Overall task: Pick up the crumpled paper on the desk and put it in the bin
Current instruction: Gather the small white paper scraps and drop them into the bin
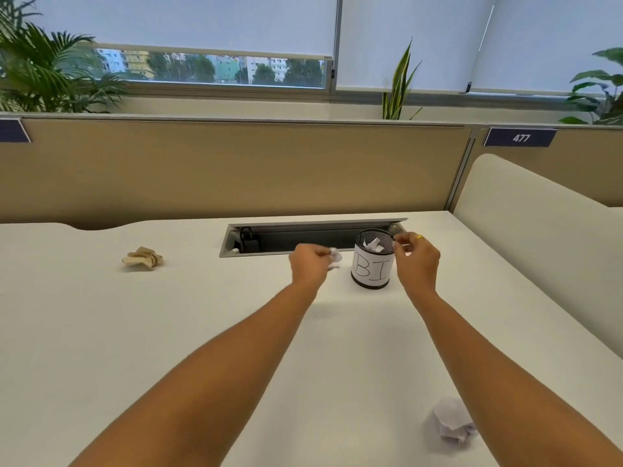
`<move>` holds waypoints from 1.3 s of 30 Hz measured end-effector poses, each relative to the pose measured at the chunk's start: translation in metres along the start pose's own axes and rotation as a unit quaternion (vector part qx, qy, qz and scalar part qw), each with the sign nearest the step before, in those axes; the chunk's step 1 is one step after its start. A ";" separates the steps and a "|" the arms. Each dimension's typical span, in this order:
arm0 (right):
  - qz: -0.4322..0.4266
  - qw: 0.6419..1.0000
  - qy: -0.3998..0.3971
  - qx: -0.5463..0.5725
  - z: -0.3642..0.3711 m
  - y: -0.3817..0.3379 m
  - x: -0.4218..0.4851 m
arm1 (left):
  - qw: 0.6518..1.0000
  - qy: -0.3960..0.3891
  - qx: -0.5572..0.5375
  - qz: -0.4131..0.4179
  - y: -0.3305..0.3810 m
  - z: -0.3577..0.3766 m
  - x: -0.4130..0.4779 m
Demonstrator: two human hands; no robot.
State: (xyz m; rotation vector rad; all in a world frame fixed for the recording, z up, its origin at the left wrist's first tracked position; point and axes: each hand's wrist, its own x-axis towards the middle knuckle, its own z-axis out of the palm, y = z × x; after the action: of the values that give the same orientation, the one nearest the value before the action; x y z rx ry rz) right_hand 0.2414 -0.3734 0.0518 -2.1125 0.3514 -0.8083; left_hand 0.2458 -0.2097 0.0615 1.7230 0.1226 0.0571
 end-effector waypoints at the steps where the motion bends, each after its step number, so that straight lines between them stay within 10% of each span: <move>1: 0.007 1.000 0.008 0.004 -0.001 0.003 -0.005 | 1.000 -0.001 -0.012 0.000 0.008 0.008 0.005; 23: 0.009 0.997 -0.069 0.019 -0.004 0.032 -0.079 | 0.979 -0.055 0.168 0.101 0.041 0.072 0.045; 39: 0.021 0.980 -0.082 -0.182 -0.069 0.035 -0.139 | 0.940 -0.069 0.289 0.166 -0.096 0.003 -0.074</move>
State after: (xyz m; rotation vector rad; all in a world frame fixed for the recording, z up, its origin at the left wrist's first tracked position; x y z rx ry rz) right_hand 0.0919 -0.3672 -0.0033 -2.4845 0.4834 -0.5694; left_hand 0.1680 -0.2069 -0.0318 2.3151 -0.2861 0.1625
